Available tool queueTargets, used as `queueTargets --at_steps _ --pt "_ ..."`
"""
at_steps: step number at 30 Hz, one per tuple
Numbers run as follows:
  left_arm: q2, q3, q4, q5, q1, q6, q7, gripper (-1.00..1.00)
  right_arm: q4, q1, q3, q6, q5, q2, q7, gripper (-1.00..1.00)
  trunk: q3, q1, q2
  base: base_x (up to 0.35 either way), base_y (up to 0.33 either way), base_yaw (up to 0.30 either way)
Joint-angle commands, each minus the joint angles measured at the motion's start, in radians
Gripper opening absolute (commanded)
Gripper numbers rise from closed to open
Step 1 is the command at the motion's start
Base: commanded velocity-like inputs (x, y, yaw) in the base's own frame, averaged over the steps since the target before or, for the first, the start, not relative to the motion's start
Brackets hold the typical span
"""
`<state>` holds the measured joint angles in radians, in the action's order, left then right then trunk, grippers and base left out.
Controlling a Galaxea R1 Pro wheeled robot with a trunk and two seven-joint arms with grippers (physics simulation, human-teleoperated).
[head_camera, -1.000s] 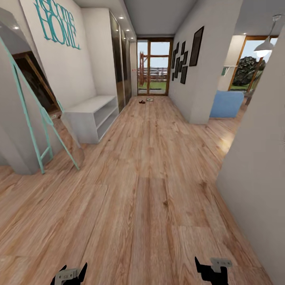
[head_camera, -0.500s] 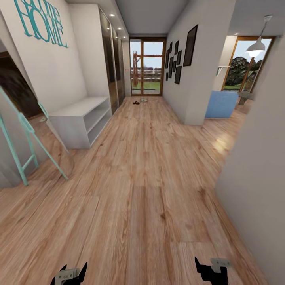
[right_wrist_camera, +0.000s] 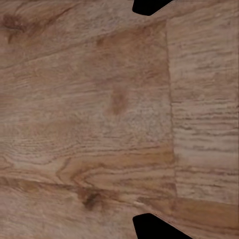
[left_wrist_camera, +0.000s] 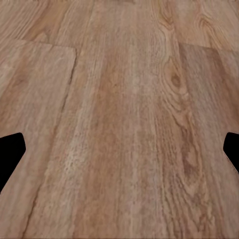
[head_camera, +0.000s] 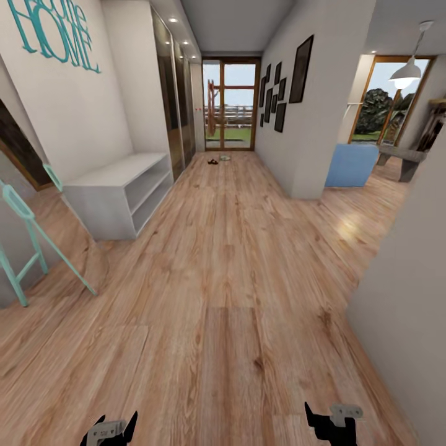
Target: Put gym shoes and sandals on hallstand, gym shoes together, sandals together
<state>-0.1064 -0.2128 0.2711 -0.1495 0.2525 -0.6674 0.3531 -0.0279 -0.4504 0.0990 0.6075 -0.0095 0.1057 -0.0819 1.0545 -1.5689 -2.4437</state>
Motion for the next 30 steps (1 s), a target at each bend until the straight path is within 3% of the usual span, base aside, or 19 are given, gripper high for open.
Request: queueTargets --at_steps 1,30 --pt "0.0 -0.002 -0.001 -0.01 0.001 0.0 0.01 1.0 0.001 -0.001 0.008 0.003 -0.001 0.0 -0.009 1.0 0.001 0.0 0.0 0.338 0.0 0.0" --pt "0.0 -0.003 0.01 -0.016 -0.021 -0.002 0.01 1.0 0.002 -0.001 0.007 0.003 0.0 -0.004 -0.009 1.0 0.001 0.0 0.0 0.338 0.0 0.0"
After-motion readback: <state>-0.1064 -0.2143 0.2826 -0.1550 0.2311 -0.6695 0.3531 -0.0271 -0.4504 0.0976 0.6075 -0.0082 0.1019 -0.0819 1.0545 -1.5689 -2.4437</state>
